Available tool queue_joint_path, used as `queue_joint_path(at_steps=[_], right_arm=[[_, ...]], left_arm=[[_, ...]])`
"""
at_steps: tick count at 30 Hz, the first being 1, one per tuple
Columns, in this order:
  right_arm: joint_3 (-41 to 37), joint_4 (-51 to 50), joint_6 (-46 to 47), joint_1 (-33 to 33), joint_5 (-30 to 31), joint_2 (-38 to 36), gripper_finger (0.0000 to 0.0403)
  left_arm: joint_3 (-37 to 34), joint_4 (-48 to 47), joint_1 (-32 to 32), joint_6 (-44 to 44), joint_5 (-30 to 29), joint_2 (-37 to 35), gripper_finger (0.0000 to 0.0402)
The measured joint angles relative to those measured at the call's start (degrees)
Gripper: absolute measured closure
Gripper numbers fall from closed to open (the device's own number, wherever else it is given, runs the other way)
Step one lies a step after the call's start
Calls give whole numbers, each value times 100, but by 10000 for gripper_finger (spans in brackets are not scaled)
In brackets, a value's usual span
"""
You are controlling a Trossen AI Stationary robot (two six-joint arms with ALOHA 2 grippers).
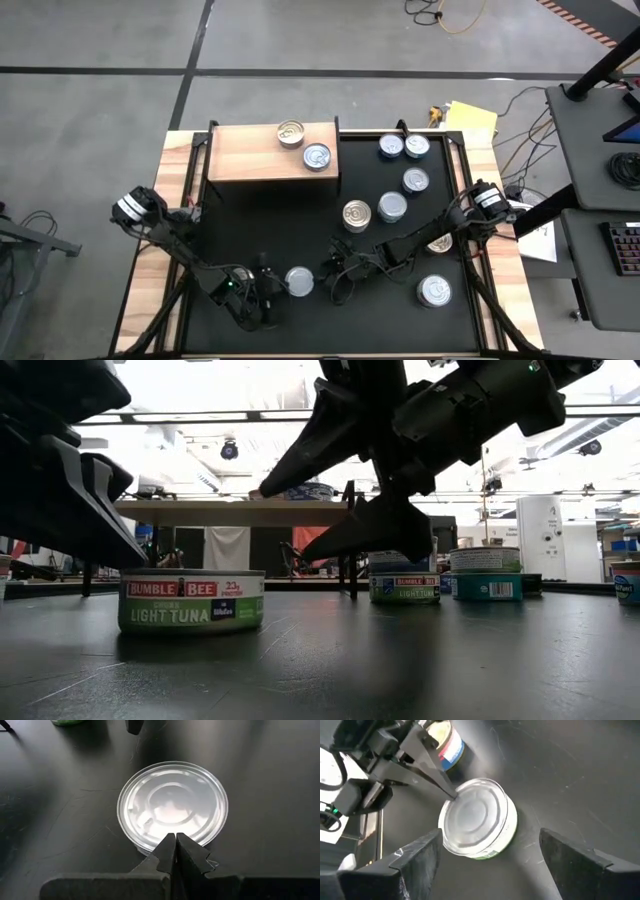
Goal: Stack canned seafood by type on shelf
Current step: Put the green/white tuna can on the shelf
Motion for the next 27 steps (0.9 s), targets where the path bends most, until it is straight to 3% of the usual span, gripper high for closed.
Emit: queue_joint_path(at_steps=[5, 11, 20, 27], right_arm=[[4, 461, 0, -1, -72, 366, 86], [369, 256, -37, -78, -392, 650, 87], [1245, -715, -442, -85, -528, 968, 74], [1623, -1022, -546, -111, -669, 1091, 100]], left_arm=[[-9, 217, -70, -31, -109, 128, 401], [-24, 200, -172, -226, -116, 163, 401], [-46, 211, -315, -315, -266, 174, 401], [-63, 304, -336, -128, -339, 183, 401]])
